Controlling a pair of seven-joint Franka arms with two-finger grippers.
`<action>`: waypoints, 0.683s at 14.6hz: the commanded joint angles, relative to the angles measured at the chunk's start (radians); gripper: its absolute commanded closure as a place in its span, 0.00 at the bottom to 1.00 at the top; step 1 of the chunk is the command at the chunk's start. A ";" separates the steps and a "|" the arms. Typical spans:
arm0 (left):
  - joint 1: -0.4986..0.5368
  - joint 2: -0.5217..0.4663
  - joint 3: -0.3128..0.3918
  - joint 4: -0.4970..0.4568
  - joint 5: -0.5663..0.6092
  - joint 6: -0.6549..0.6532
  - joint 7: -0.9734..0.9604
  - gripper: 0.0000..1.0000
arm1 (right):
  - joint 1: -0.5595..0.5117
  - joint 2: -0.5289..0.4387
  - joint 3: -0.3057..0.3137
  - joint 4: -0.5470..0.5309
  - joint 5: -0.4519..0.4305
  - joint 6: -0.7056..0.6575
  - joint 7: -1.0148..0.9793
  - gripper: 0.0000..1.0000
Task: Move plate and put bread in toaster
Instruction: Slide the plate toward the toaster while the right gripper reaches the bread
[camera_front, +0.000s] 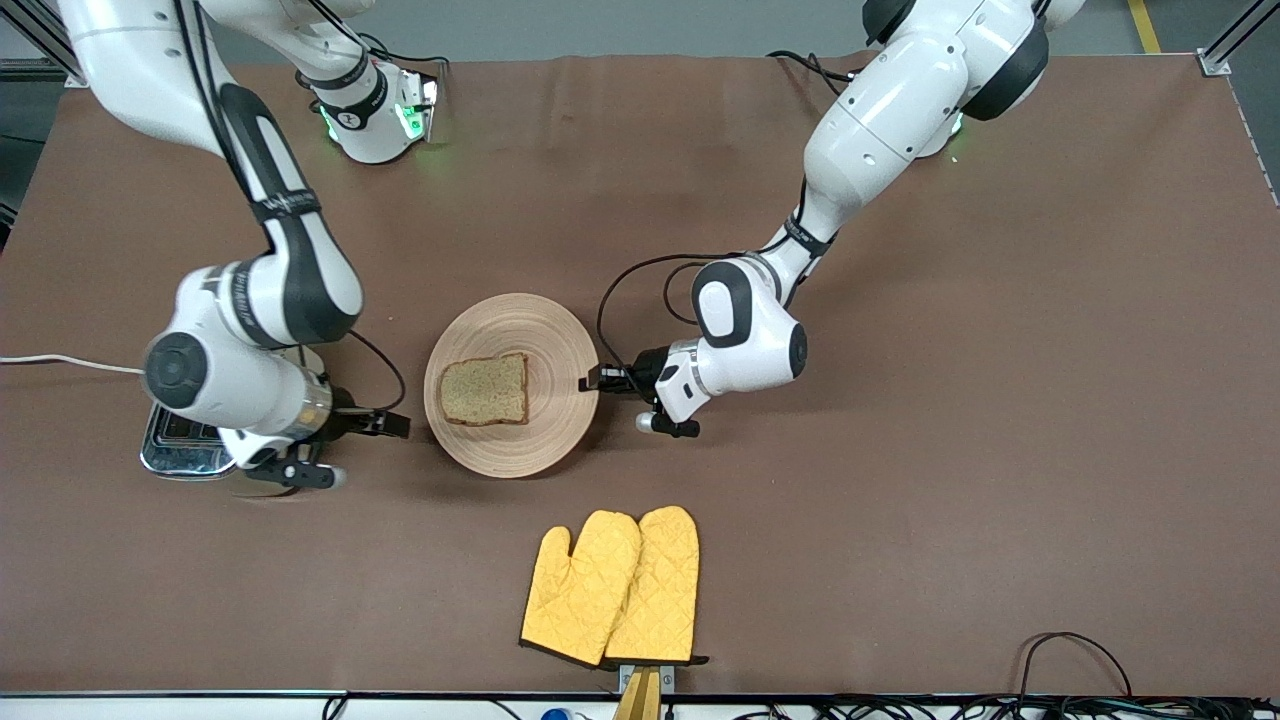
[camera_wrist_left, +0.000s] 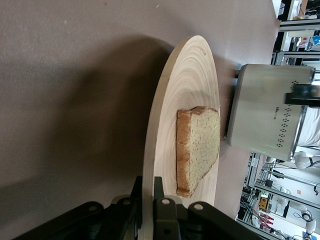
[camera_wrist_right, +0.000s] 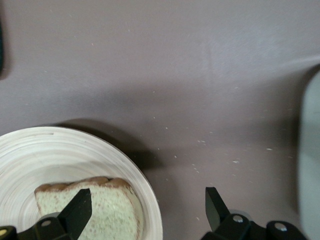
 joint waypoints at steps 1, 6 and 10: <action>0.007 -0.009 0.001 0.011 -0.028 -0.011 0.012 0.90 | 0.053 -0.016 -0.005 -0.095 0.010 0.057 0.072 0.00; 0.028 -0.027 0.007 0.011 -0.013 -0.011 -0.003 0.00 | 0.138 -0.084 -0.005 -0.282 0.008 0.133 0.145 0.00; 0.120 -0.069 0.008 -0.004 0.046 -0.101 -0.013 0.00 | 0.144 -0.093 -0.003 -0.314 0.008 0.167 0.145 0.03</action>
